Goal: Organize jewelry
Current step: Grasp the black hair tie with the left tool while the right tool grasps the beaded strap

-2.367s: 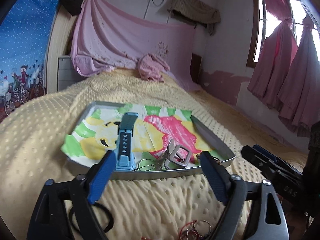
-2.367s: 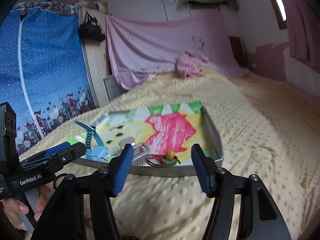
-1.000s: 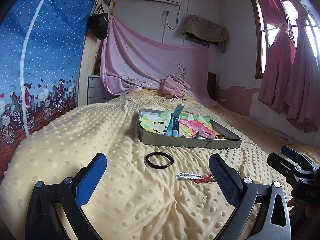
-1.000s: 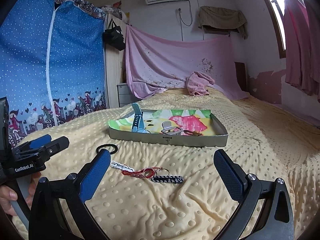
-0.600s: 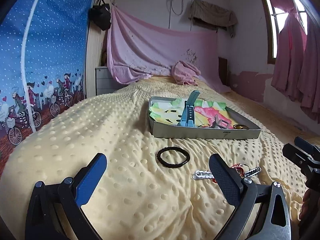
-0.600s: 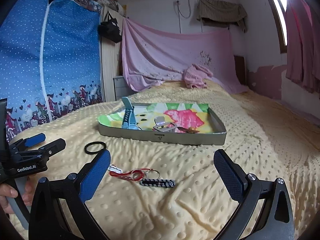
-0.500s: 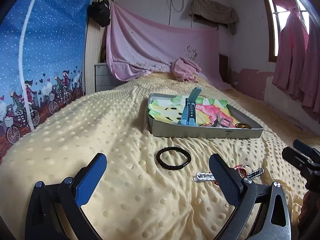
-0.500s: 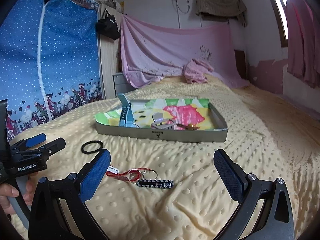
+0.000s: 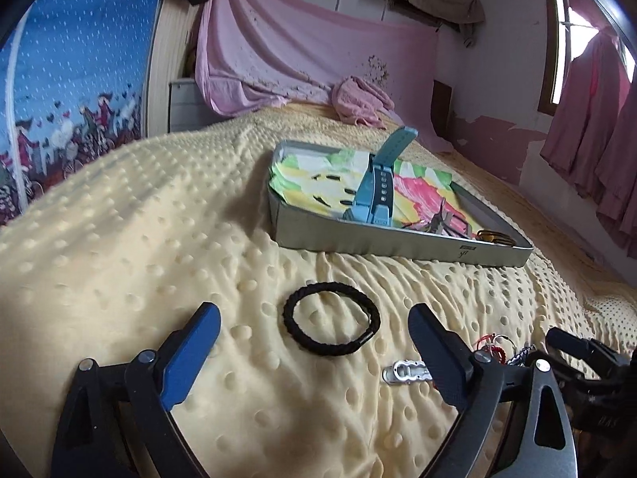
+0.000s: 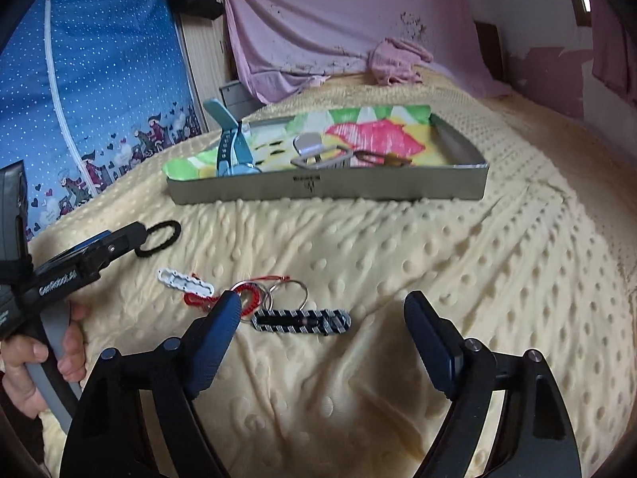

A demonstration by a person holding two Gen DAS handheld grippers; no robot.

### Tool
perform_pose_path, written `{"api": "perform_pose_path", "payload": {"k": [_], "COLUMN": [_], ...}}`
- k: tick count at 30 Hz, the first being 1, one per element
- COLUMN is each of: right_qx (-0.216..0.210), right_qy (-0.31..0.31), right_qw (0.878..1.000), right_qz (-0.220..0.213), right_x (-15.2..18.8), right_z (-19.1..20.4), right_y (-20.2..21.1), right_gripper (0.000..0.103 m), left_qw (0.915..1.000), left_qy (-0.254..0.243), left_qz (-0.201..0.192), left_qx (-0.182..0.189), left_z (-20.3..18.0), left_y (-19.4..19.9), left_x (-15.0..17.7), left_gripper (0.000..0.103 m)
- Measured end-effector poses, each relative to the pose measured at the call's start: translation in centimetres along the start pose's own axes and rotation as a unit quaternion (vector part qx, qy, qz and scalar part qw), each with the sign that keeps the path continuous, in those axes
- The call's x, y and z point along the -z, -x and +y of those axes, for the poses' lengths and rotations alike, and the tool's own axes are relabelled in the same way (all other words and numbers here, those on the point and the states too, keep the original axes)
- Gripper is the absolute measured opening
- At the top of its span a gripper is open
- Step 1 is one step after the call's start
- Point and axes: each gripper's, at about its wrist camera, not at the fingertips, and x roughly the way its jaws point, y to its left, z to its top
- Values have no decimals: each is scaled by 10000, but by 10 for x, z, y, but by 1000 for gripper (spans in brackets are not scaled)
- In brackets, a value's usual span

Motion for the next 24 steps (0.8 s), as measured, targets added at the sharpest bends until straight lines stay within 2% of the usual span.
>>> {"api": "perform_pose_path", "payload": {"k": [3, 7, 13, 15, 17, 21, 24], "right_qx": [-40, -97, -184, -232, -293, -439, -491], "right_qy": [-2, 16, 35, 23, 46, 78, 79], "right_qw": [9999, 9996, 9992, 9990, 9988, 9979, 9974], "right_qz": [98, 268, 351, 373, 398, 477, 515], "right_x": [1, 2, 3, 3, 4, 6, 9], "right_z": [1, 4, 6, 6, 6, 7, 7], "right_y": [-5, -16, -19, -17, -15, -12, -9], "right_gripper": [78, 67, 54, 52, 48, 46, 38], "left_qw": [9999, 9997, 9994, 9995, 9995, 9996, 9995], "left_qy": [15, -79, -162, -160, -154, -101, -64], "left_qz": [135, 221, 283, 279, 276, 268, 265], "left_qx": [-11, -77, -75, -31, 1, 76, 135], "left_z": [-1, -5, -7, -6, -5, -3, -1], "left_y": [-10, -17, -19, -18, -17, -15, -12], "left_x": [0, 2, 4, 5, 5, 6, 8], "left_gripper": [91, 88, 65, 55, 50, 37, 27]}}
